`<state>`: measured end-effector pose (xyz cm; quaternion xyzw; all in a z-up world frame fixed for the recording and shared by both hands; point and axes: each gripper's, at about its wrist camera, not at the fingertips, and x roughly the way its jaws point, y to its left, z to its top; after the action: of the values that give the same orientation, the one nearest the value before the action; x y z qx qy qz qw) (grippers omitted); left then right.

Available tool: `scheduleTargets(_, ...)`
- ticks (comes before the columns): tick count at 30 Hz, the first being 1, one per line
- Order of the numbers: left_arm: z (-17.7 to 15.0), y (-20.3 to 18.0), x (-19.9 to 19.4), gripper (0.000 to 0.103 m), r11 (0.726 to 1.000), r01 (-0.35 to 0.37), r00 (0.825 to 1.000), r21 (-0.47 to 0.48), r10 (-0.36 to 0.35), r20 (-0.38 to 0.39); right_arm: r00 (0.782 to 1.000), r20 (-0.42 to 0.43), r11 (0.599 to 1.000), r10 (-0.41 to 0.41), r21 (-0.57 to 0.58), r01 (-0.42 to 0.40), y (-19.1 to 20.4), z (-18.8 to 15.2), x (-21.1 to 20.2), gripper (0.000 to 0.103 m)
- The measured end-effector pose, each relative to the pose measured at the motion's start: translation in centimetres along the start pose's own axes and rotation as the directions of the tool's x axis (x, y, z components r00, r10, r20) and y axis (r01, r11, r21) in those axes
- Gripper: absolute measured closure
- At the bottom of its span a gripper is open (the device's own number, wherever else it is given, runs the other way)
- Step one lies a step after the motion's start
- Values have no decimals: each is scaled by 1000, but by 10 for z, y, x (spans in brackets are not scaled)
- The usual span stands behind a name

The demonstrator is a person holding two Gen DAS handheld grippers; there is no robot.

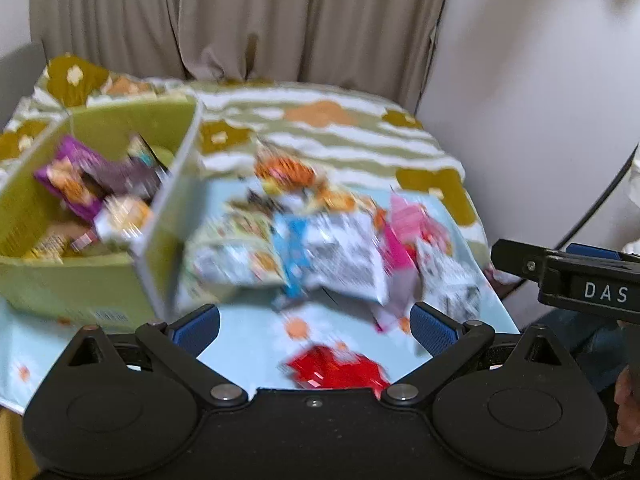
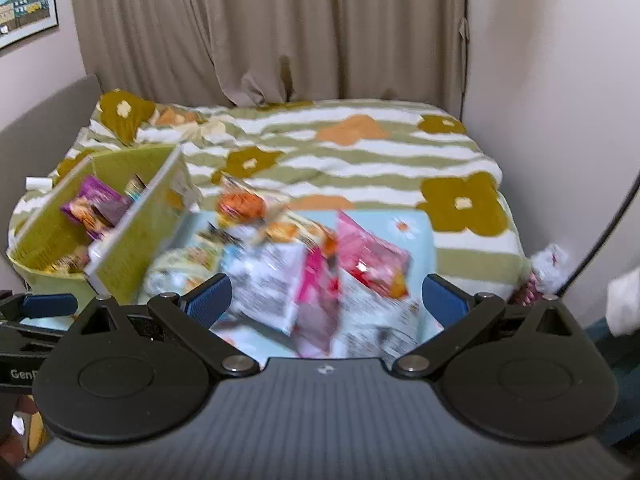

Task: Organize snacks
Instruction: 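Move both tools back over the snack pile, then grasp the red bag with the left tool while the right grasps the white printed bag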

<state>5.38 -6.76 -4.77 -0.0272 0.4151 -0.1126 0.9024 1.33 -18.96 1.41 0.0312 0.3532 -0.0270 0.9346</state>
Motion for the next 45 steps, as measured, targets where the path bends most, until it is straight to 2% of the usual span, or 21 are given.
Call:
scheduleTargets(5,-14,-27,28,0,1000,10,993,17,-8,-115,999,-41,1000,-1,3,1,-26,-17,9,0)
scheduleTargets(9,-25,-37,50,0,999,-14,983,38,20,-183,998,-64,1000,-13,-2,13,-39,-28,19,0)
scheduleTargets(12,-28,-37,62,0,999,-38,975,35,44,-217,997,-73,1000,6,11,-6,-47,-33,28,0)
scheduleTargets(23,-35,-31,94,2,998,-61,961,25,65,-269,993,-112,999,38,-12,-39,-51,-41,69,0)
scheduleTargets(29,-41,-22,107,16,999,-42,947,-3,38,-319,989,-140,999,40,-22,-43,-50,-42,94,0)
scheduleTargets(31,-43,-21,110,27,999,-37,942,-6,33,-333,988,-149,999,36,-25,-40,-49,-43,102,0)
scheduleTargets(32,-43,-21,112,27,999,-37,939,-3,34,-341,988,-153,999,33,-25,-37,-49,-43,106,0)
scheduleTargets(39,-40,-16,114,34,1000,-25,942,19,30,-334,982,-185,1000,27,9,-26,-51,-43,127,0)
scheduleTargets(45,-35,-7,113,36,1000,19,953,25,-11,-302,979,-205,1000,8,28,-2,-52,-42,143,0)
